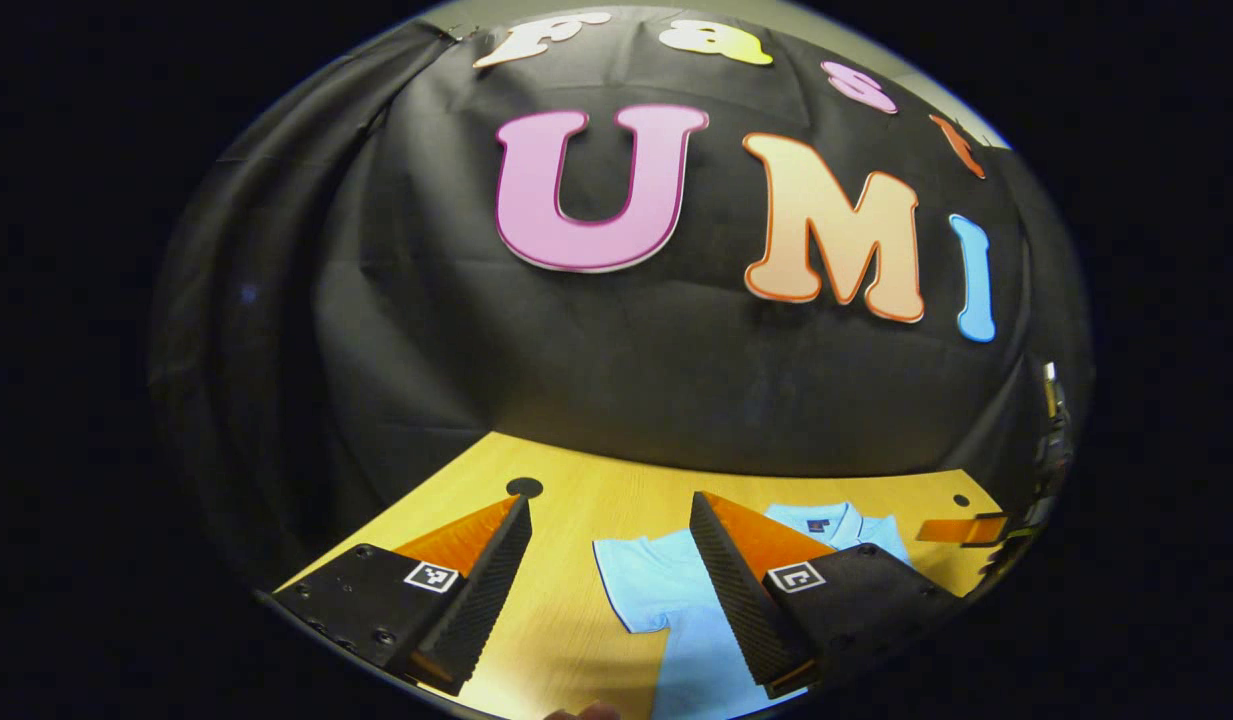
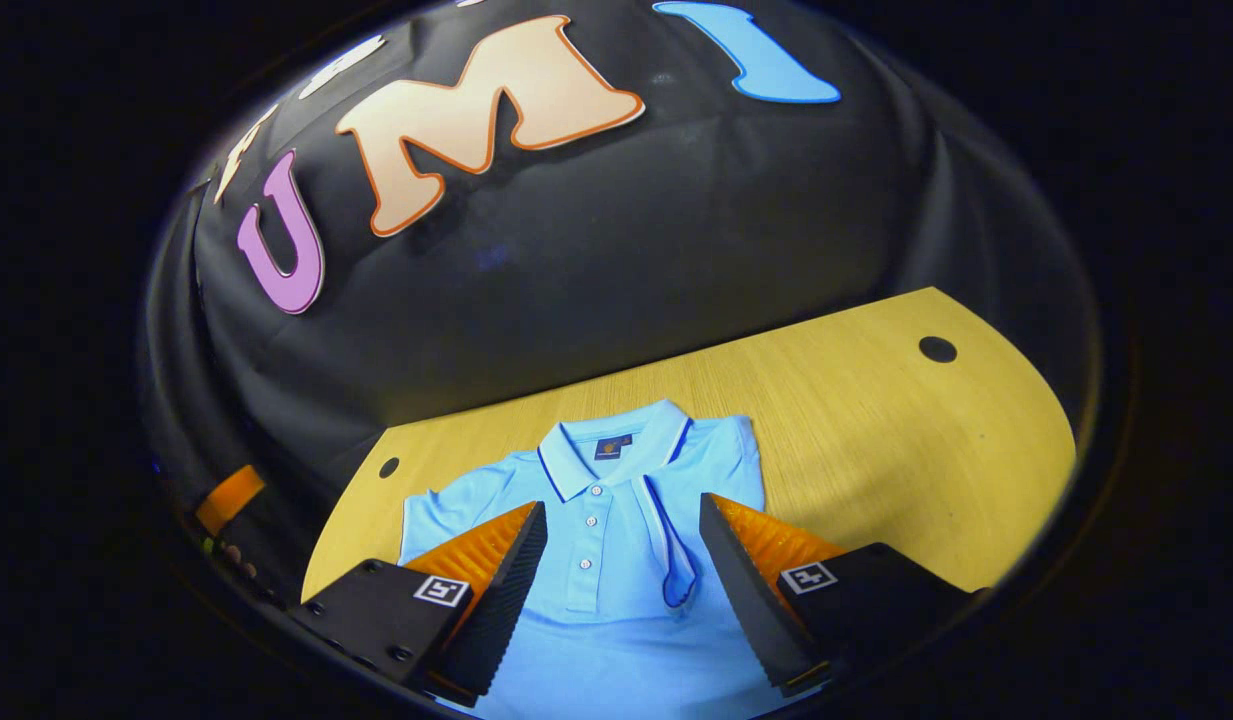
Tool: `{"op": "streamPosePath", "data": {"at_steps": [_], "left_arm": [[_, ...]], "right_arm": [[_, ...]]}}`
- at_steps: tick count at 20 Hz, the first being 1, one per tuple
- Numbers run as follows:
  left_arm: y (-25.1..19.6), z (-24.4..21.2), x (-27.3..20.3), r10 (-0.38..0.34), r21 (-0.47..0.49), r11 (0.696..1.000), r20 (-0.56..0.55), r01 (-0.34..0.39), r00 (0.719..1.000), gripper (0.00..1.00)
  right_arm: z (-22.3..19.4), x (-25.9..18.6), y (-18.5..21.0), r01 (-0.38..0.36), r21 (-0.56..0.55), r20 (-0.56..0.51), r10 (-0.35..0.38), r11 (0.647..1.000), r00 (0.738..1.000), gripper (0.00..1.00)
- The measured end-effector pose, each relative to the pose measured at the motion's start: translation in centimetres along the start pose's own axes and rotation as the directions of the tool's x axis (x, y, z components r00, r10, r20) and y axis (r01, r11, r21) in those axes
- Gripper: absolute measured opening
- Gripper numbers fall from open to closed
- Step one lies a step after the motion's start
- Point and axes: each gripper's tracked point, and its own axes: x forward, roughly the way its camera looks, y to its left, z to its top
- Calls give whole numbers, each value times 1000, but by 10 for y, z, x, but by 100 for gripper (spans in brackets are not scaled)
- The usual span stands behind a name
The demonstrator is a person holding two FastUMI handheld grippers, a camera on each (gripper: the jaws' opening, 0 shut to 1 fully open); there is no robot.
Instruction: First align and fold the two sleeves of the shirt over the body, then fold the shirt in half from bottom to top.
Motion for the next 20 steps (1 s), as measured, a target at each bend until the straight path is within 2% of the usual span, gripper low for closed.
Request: {"op": "streamPosePath", "data": {"at_steps": [2, 5, 11, 16, 20], "left_arm": [[-2, -21, 20, -1, 4, 1000, -45, 1, 999, 95], [-7, -46, 43, -9, 11, 1000, -97, 10, 995, 95], [-15, -96, 81, -5, 37, 999, -194, 12, 981, 95], [-6, -139, 100, 34, 24, 999, -300, -28, 953, 95], [-3, -152, 103, 44, 2, 999, -339, -46, 940, 96]], "right_arm": [[1, -14, -11, 13, -9, 6, -13, 1000, 1000, 97], [-4, -29, -40, 70, -39, -1, -70, 997, 998, 97], [-23, -58, -86, 148, -19, -38, -149, 989, 988, 97], [-38, -75, -103, 177, -36, -56, -179, 983, 982, 97], [-40, -81, -106, 185, -21, -54, -186, 983, 981, 97]]}}
